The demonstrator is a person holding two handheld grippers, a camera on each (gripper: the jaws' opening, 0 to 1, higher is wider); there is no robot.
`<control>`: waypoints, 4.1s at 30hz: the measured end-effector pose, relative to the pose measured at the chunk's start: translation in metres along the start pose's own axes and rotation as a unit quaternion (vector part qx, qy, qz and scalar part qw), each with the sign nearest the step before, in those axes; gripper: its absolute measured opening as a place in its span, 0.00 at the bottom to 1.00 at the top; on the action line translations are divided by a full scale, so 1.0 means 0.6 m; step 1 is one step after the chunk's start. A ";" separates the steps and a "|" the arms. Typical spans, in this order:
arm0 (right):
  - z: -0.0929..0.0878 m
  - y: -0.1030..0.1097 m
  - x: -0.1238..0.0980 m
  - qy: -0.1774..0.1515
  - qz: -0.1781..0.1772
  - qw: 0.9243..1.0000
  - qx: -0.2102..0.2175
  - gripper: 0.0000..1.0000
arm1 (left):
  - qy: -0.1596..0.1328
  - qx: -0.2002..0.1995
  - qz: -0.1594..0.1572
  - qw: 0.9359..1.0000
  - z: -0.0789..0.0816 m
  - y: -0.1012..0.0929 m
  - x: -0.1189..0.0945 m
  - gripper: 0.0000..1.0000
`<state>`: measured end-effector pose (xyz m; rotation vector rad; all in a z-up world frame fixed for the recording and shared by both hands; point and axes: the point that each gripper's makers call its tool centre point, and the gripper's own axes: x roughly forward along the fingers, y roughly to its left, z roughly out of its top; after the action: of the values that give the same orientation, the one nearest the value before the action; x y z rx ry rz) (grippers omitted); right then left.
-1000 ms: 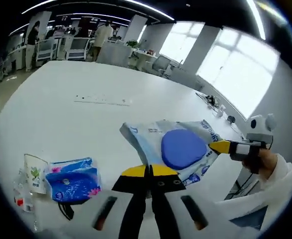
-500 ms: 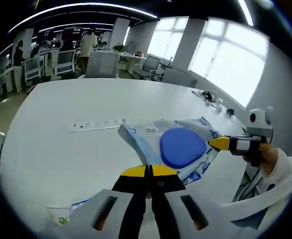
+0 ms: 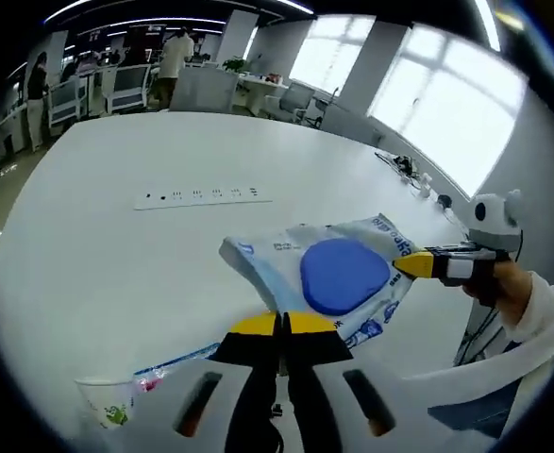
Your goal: Arrange the tabletop items into an orderly group along one side of the table until the central work area is clear of visible clutter.
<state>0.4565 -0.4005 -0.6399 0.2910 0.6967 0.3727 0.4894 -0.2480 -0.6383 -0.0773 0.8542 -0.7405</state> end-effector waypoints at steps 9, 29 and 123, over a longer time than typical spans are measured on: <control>-0.001 -0.051 0.048 0.016 -0.023 1.000 -0.015 0.00 | 0.017 0.028 0.001 0.999 -0.002 0.014 0.063 0.00; -0.035 -0.148 0.121 0.047 -0.045 0.998 0.001 0.00 | 0.077 0.114 0.027 0.990 -0.022 0.046 0.179 0.00; -0.121 -0.068 -0.007 0.034 0.017 0.999 -0.001 0.90 | 0.041 0.034 0.080 0.995 -0.061 0.068 0.144 0.70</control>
<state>0.4147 -0.4288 -0.7062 0.2902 0.7583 0.4172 0.5236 -0.2628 -0.7337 0.0829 0.9021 -0.6247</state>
